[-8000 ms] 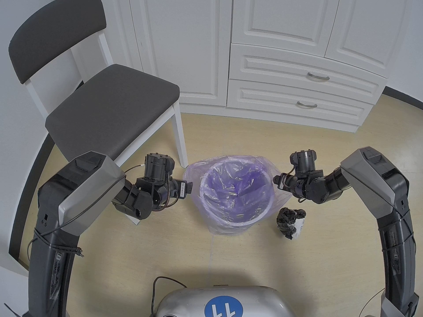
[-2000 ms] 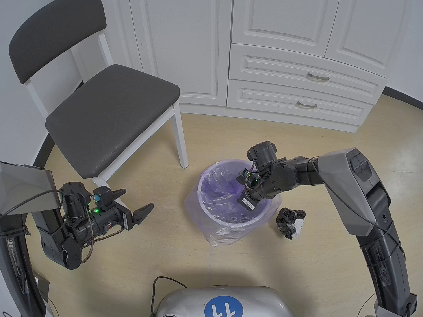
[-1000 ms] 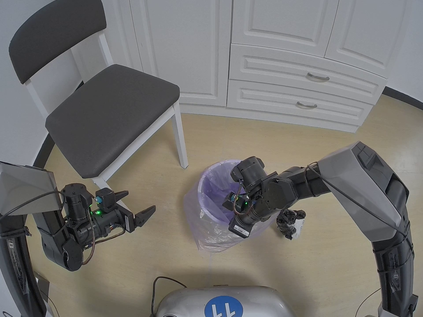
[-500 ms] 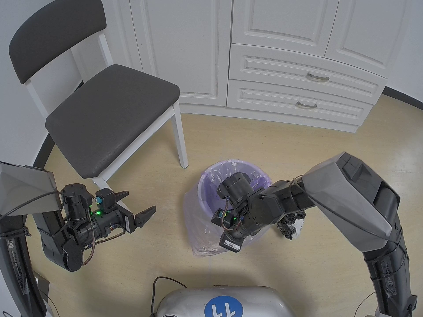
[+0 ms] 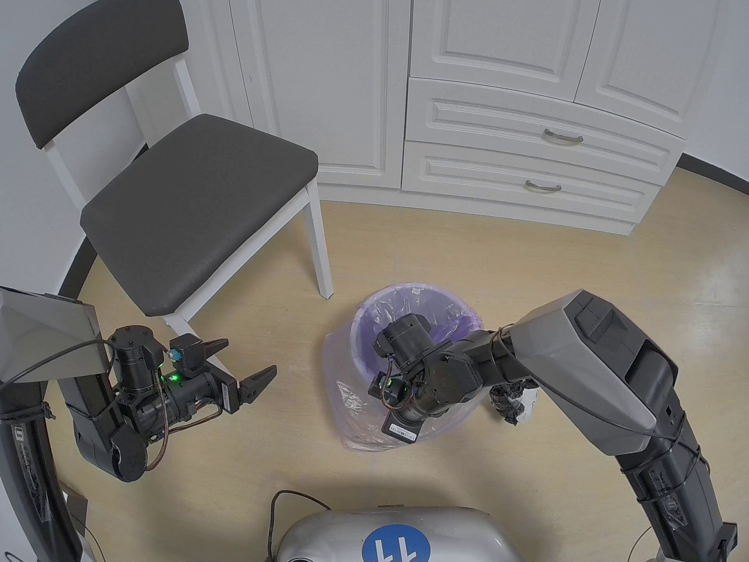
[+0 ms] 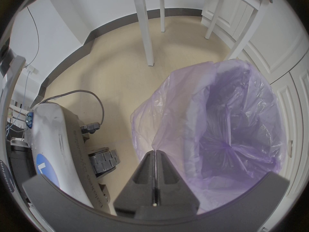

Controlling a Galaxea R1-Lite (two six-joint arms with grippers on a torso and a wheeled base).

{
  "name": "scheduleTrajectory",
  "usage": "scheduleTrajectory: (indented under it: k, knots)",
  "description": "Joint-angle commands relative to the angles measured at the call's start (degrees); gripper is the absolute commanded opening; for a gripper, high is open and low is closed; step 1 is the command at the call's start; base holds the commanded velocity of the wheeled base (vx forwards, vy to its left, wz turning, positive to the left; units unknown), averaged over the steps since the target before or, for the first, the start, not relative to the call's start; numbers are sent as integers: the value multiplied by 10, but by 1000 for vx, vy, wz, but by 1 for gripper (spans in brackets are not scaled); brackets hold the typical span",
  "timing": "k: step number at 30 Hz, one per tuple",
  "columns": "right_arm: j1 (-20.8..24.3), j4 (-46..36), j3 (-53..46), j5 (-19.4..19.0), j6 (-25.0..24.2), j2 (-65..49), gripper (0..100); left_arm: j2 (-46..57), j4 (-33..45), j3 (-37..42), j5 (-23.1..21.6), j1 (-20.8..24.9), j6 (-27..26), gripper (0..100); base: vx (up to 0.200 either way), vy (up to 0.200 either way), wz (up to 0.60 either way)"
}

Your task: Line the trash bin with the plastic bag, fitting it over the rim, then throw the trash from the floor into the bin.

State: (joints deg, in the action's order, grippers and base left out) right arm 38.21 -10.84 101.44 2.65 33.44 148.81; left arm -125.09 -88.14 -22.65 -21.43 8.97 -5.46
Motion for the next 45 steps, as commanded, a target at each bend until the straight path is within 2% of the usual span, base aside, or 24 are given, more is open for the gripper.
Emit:
scheduleTrajectory:
  k: [1,12,21,22,27,30,32,33,40,45]
  knots:
    - [-6,-1,36,10,-1,24,0,0,0,0,0,1,0,100,0,0,0]
    - [-8,-1,130,11,-3,61,0,-1,0,1,0,2,0,100,0,0,0]
    - [-5,-9,132,10,3,69,0,-2,0,2,0,4,0,100,0,0,0]
    - [-3,-9,132,9,2,69,100,-2,0,2,0,4,0,100,0,0,0]
    - [6,-9,126,7,-7,45,100,-2,0,9,-1,7,0,100,0,0,0]
    - [13,-9,68,7,-7,1,100,-2,0,9,0,7,0,100,0,0,0]
    - [13,-9,64,7,-7,-2,100,-3,0,9,-1,7,0,100,0,0,0]
    - [17,-8,2,4,-10,-46,100,-4,0,9,-1,7,0,100,0,0,0]
    - [37,-2,-89,7,-71,-118,100,-5,0,12,0,12,0,100,0,0,0]
    - [45,-1,-119,17,-88,-171,100,-4,0,16,-1,12,0,100,0,0,0]
